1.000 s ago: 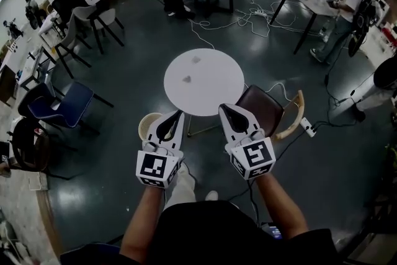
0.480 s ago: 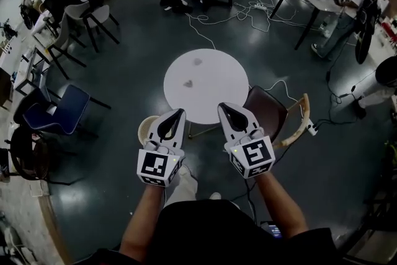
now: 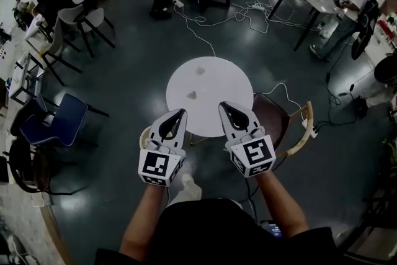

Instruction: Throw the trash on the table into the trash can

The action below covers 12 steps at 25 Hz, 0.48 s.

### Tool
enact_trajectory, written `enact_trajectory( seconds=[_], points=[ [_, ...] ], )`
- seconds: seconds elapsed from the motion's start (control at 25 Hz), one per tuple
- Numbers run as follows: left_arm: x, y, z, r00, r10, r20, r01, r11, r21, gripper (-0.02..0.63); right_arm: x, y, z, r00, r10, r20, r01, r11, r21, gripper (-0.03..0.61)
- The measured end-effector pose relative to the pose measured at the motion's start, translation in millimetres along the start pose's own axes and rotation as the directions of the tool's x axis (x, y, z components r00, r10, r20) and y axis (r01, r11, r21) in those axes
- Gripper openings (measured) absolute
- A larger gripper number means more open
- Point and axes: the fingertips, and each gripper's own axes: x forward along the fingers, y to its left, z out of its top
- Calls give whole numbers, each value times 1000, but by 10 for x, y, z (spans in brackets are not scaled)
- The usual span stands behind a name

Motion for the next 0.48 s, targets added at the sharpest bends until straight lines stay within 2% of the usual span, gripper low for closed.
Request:
enact_trajectory(
  seconds=[0.48],
  points=[
    [189,853,-345,997,-54,-53,51,997,-50,15,899,174,-59,998,-44,-45,44,999,0,17]
  ],
)
